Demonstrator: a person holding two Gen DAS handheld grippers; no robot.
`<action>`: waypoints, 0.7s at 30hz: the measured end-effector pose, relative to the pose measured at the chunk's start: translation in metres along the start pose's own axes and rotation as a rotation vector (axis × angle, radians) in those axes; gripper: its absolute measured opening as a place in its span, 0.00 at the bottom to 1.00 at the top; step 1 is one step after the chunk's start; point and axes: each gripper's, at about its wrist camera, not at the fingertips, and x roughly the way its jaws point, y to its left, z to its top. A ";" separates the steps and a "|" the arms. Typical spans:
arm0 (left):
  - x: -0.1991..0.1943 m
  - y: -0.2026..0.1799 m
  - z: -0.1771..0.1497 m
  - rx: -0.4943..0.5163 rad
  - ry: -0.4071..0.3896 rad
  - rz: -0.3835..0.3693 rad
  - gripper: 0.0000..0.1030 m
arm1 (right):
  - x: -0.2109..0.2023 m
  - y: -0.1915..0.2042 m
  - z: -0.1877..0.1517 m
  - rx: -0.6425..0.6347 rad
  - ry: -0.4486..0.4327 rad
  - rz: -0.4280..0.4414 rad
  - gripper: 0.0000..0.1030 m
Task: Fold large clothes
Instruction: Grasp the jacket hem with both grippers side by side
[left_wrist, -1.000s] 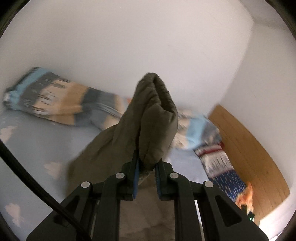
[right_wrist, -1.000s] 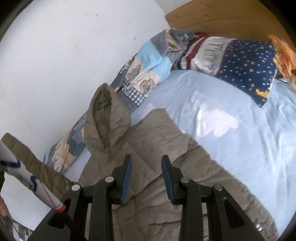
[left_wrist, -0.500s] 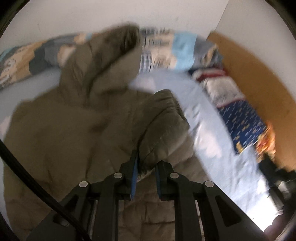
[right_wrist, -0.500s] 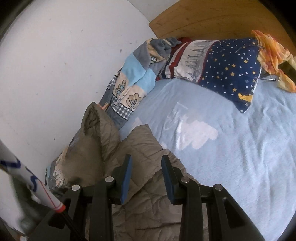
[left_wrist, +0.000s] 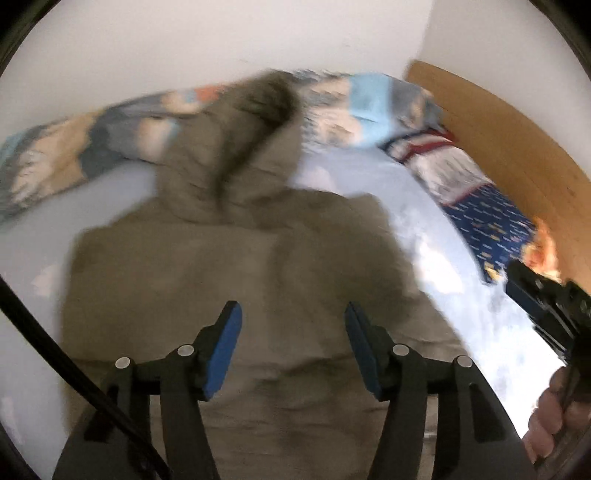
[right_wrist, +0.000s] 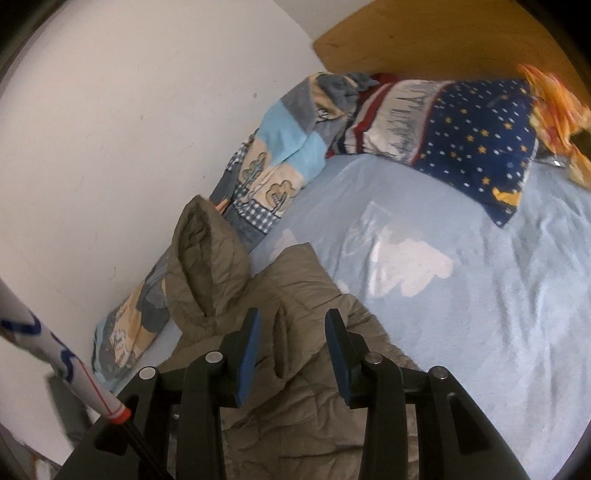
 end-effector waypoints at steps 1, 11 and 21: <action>-0.001 0.015 0.003 -0.009 -0.005 0.036 0.57 | 0.006 0.006 -0.003 -0.018 0.017 0.011 0.38; 0.055 0.143 -0.024 -0.164 0.120 0.232 0.59 | 0.095 0.067 -0.057 -0.285 0.185 -0.015 0.38; 0.077 0.146 -0.034 -0.178 0.180 0.237 0.67 | 0.162 0.050 -0.090 -0.330 0.356 -0.171 0.38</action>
